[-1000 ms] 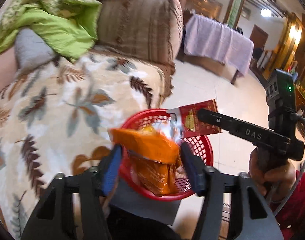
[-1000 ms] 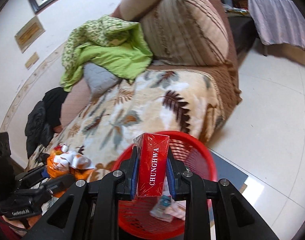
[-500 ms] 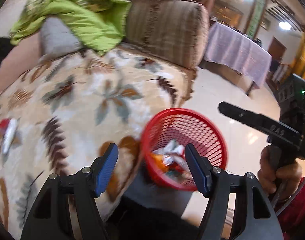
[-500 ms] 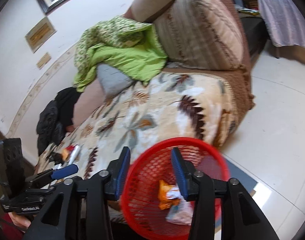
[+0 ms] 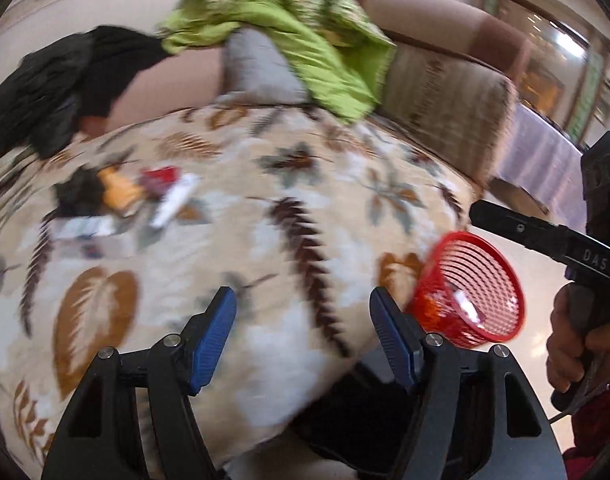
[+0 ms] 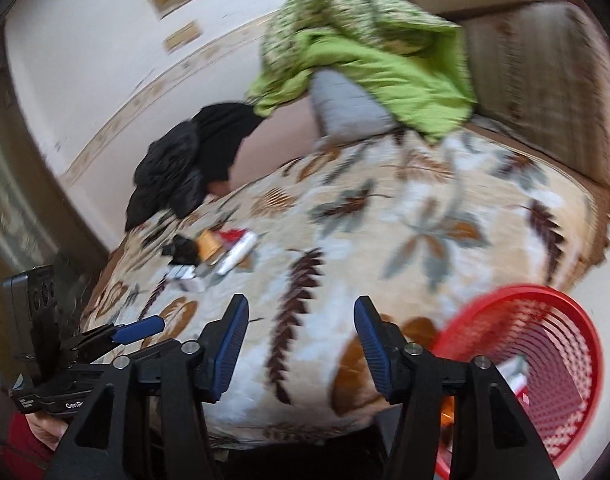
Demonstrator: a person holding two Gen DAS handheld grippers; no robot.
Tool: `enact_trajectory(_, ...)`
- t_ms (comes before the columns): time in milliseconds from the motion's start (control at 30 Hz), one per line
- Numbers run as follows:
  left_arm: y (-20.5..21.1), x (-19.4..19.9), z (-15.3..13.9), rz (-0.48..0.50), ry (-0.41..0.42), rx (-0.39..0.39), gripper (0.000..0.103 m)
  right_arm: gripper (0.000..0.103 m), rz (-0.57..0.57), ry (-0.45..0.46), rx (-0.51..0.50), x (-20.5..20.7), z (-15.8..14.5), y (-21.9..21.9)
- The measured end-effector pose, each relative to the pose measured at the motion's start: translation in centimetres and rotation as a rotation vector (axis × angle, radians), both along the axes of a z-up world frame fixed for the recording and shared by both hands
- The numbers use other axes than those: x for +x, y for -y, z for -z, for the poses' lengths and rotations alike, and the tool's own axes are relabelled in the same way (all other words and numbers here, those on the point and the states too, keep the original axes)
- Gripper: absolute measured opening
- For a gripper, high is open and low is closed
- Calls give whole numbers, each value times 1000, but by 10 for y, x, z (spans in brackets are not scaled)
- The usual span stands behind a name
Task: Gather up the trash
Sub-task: 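Move both open tools back over the trash on the bed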
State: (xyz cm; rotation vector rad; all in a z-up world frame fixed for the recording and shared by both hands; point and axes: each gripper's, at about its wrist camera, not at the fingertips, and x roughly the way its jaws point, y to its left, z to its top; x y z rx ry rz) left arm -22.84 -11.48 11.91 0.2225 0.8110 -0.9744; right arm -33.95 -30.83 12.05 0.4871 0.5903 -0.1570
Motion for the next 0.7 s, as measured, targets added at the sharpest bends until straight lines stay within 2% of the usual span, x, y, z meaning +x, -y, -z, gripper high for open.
enact_trajectory(133,-42,55,9,-129,-21,-19,69,65,-77,-25,-19,57,0,-19)
enact_trajectory(200,-48,69,12,-182,-26,-27,69,66,-115,-43,-13,93,3,-27)
enact_trajectory(367,-99,121,23,-323,-39,-36,71,66,-197,-85,-21,173,12,-47)
enact_trajectory(400,-91,116,24,-341,-42,-35,71,66,-205,-85,-20,182,14,-49)
enact_trajectory(467,-115,141,29,-383,-53,-39,71,67,-226,-103,-42,218,22,-55)
enact_trajectory(700,-113,165,30,-458,-52,-35,76,67,-297,-176,-123,311,51,-68)
